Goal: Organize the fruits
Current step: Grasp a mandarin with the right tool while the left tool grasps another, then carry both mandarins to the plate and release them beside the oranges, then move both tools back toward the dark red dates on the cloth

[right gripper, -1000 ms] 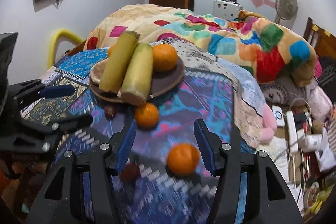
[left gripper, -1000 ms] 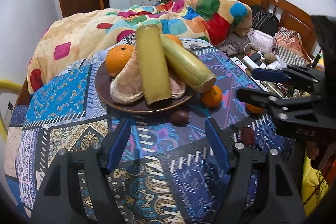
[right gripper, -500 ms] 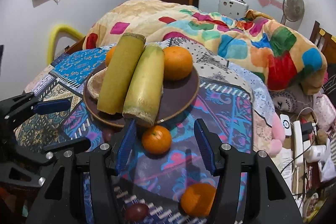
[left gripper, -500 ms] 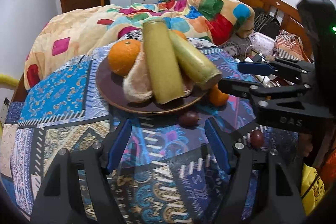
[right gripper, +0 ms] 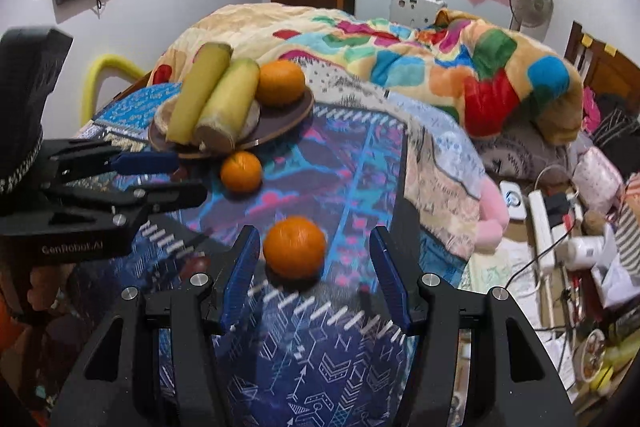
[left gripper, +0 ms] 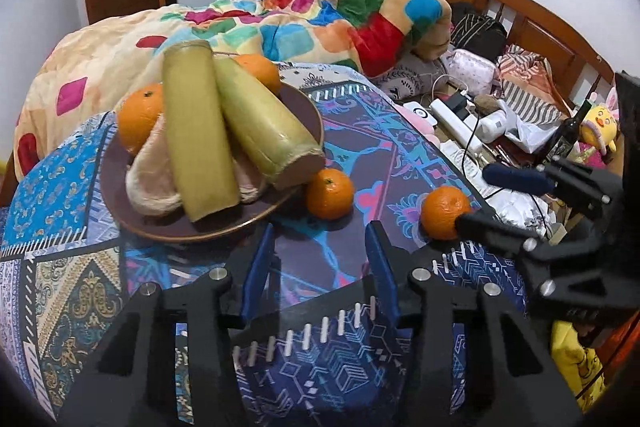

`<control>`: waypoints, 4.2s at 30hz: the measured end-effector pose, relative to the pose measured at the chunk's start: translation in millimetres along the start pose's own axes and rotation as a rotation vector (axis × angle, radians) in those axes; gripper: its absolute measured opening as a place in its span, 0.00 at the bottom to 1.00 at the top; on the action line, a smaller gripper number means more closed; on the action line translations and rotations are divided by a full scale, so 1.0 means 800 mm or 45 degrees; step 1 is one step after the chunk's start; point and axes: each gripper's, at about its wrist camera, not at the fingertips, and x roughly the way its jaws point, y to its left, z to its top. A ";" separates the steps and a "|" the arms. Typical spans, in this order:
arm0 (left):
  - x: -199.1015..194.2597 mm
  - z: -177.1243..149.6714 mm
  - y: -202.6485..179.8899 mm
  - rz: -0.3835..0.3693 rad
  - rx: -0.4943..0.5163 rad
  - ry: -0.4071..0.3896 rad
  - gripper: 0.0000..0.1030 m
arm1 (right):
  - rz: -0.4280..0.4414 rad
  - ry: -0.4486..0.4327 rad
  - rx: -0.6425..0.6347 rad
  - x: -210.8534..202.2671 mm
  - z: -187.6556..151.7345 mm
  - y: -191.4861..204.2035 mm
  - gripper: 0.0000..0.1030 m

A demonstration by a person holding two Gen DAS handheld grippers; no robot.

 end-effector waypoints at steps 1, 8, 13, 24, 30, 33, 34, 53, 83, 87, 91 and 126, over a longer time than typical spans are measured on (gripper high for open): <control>0.002 -0.001 -0.002 0.002 0.002 0.005 0.46 | 0.008 0.008 0.005 0.005 -0.002 0.000 0.52; 0.014 0.004 -0.013 0.019 0.016 0.038 0.45 | 0.124 0.012 0.061 0.023 -0.012 -0.010 0.33; 0.027 0.013 -0.013 0.029 -0.022 0.074 0.42 | 0.108 -0.034 0.062 0.015 -0.010 -0.013 0.33; 0.050 0.025 -0.017 0.093 -0.090 0.109 0.42 | 0.117 -0.090 0.086 0.003 -0.012 -0.032 0.33; 0.056 0.030 -0.014 0.110 -0.127 0.115 0.33 | 0.124 -0.095 0.090 -0.001 -0.016 -0.035 0.33; 0.053 0.028 -0.015 0.106 -0.119 0.108 0.32 | 0.119 -0.100 0.097 -0.004 -0.016 -0.036 0.33; 0.051 0.027 -0.015 0.103 -0.116 0.108 0.32 | 0.118 -0.101 0.098 -0.005 -0.016 -0.035 0.33; -0.062 -0.007 0.042 0.186 -0.068 -0.060 0.32 | 0.099 -0.157 0.046 -0.021 0.018 -0.001 0.33; -0.001 0.047 0.164 0.221 -0.056 -0.049 0.32 | 0.112 -0.001 0.018 0.110 0.118 0.013 0.34; 0.001 0.047 0.162 0.202 -0.041 -0.026 0.33 | 0.114 0.028 -0.002 0.118 0.119 0.016 0.34; -0.002 0.048 0.159 0.204 -0.037 -0.040 0.39 | 0.062 -0.001 -0.015 0.112 0.121 0.016 0.48; -0.139 -0.057 0.082 0.214 -0.105 -0.164 0.68 | 0.068 -0.120 -0.015 -0.033 0.005 0.071 0.51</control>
